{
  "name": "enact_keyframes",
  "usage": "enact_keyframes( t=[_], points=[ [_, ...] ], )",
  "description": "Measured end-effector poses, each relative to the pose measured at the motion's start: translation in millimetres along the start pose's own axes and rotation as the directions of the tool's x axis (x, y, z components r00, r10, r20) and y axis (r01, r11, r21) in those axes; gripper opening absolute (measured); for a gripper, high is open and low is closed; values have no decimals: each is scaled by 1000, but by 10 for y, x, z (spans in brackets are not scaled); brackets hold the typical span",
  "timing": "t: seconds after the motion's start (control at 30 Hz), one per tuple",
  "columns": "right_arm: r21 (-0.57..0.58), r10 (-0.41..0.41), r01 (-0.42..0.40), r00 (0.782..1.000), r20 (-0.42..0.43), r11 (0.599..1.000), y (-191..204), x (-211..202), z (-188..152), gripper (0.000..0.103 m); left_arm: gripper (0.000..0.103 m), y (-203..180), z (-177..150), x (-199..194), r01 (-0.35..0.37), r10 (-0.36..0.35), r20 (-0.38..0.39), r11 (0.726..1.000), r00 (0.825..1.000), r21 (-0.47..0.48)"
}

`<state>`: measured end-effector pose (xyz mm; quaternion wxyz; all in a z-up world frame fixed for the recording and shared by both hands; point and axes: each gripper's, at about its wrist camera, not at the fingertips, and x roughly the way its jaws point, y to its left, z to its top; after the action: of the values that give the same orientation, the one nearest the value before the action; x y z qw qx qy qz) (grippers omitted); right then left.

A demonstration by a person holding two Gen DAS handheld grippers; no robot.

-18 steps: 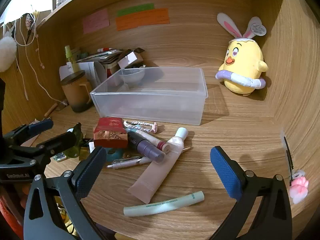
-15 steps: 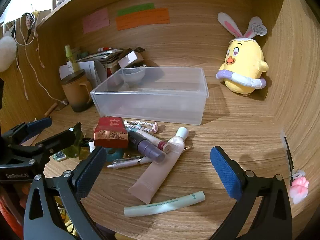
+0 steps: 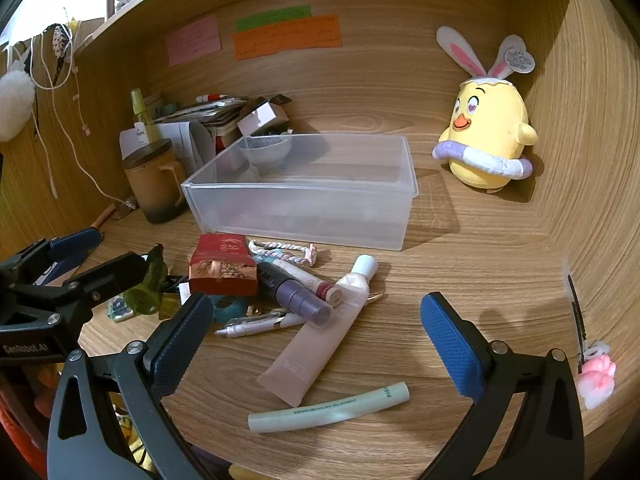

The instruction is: Organize objects

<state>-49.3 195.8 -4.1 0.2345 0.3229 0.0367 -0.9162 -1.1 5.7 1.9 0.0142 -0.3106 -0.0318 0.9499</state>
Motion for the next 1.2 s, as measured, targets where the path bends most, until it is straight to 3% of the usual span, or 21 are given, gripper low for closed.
enact_keyframes(
  t=[1.2],
  points=[
    [3, 11, -11, 1000, -17, 1000, -14, -8, 2, 103, 103, 21, -16, 10, 21, -21, -18, 999, 1000, -33]
  ],
)
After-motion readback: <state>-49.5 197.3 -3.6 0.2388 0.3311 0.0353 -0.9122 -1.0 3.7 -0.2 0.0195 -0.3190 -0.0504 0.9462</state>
